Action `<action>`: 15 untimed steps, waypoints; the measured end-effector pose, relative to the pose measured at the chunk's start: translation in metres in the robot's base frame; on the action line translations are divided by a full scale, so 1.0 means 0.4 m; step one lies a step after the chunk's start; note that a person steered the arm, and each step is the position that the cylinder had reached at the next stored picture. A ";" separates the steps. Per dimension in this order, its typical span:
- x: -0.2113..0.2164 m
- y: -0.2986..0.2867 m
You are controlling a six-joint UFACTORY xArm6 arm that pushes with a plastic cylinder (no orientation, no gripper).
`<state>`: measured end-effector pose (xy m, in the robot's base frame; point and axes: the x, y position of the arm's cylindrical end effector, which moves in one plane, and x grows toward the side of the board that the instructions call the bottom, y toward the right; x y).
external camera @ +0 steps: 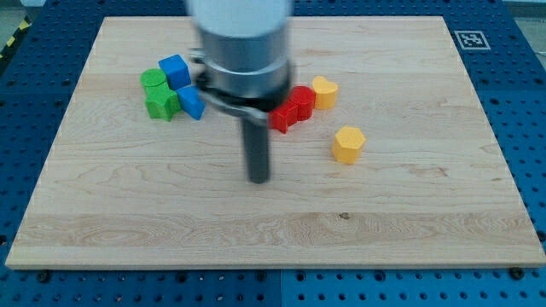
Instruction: Push the yellow hexagon and the blue triangle towards the top of the board
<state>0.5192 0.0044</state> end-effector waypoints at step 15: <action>-0.307 -0.259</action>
<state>0.3962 -0.0992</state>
